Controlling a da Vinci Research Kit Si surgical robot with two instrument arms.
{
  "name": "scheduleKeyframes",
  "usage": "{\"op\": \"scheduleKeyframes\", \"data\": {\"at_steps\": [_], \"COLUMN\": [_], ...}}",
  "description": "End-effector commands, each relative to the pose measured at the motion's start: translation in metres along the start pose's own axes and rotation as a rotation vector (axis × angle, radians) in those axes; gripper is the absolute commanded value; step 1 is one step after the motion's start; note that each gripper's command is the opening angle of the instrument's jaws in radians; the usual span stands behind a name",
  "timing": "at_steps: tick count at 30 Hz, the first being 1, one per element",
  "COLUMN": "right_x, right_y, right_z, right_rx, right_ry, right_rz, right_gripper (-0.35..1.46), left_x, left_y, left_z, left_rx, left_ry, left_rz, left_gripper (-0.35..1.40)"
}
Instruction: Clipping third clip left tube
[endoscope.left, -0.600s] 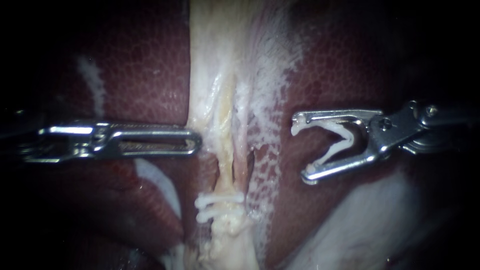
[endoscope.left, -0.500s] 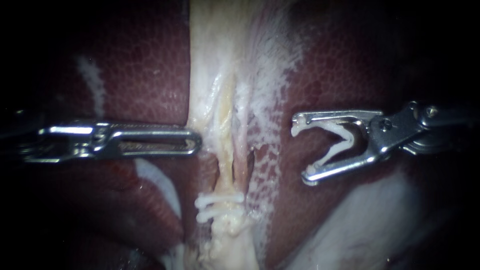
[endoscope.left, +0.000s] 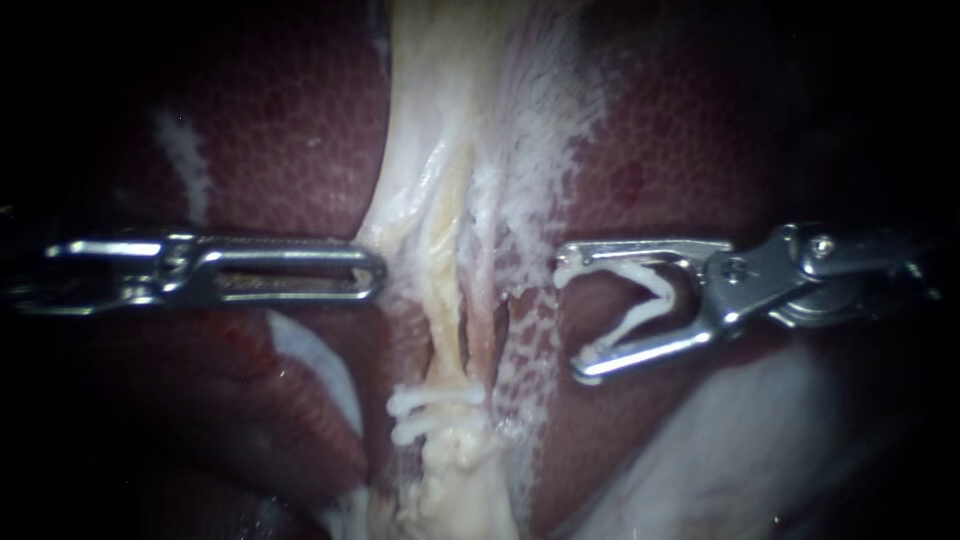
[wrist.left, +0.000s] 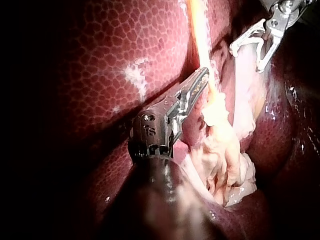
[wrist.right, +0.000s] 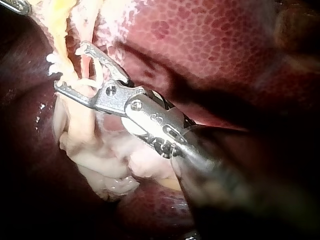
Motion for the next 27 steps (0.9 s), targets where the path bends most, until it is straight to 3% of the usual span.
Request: {"op": "scheduleKeyframes", "data": {"at_steps": [1, 6, 12, 27], "right_x": [-0.0006, -0.0018, -0.0018, -0.0028], "right_y": [0.0000, 0.0003, 0.0009, 0.0023], "right_z": [0.0009, 0.0039, 0.0067, 0.0100], "right_rx": [0.008, 0.025, 0.036, 0.053], "right_ry": [-0.001, 0.000, 0.001, 0.002], "right_rz": [0.004, 0.023, 0.025, 0.041], "right_gripper": [0.60, 0.60, 0.60, 0.60], "left_x": [-0.0004, -0.0012, -0.0013, -0.0014], "left_y": [-0.0002, -0.0007, -0.0015, -0.0021], "left_z": [-0.0004, -0.0015, -0.0017, -0.0021], "left_rx": [0.004, 0.003, 0.002, 0.001], "left_ry": [-0.005, -0.017, -0.021, -0.024], "left_rz": [-0.008, -0.008, -0.003, -0.003], "left_gripper": [-0.35, -0.35, -0.35, -0.35]}}
